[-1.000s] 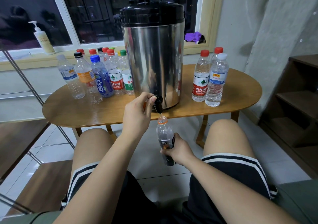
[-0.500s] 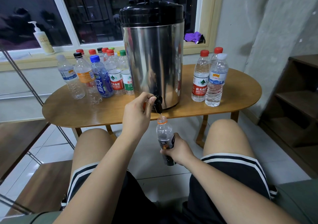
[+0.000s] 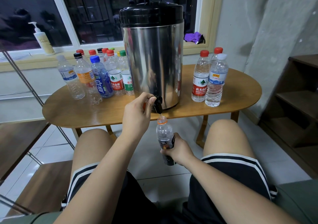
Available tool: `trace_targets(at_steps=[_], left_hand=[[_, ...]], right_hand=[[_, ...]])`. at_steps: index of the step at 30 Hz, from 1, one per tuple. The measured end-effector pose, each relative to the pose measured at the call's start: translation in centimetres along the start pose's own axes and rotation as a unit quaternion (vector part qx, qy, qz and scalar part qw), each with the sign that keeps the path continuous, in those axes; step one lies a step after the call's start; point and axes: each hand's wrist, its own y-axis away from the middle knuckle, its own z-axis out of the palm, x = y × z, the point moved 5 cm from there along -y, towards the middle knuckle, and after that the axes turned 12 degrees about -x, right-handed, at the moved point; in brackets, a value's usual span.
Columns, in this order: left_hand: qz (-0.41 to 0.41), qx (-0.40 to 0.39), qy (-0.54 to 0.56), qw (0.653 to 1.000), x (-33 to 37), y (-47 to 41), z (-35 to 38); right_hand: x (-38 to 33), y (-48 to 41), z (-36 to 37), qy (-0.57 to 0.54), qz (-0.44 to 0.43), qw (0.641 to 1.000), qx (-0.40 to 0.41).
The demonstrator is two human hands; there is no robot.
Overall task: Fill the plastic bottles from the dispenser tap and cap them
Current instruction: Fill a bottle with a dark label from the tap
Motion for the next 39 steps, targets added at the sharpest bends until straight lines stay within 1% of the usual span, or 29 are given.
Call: trace_targets(at_steps=[39], left_hand=[[0.005,-0.006,-0.011,1.0,0.16,-0.28,-0.11]], right_hand=[[-0.23,-0.02,-0.04,-0.011,-0.009,1.0,0.007]])
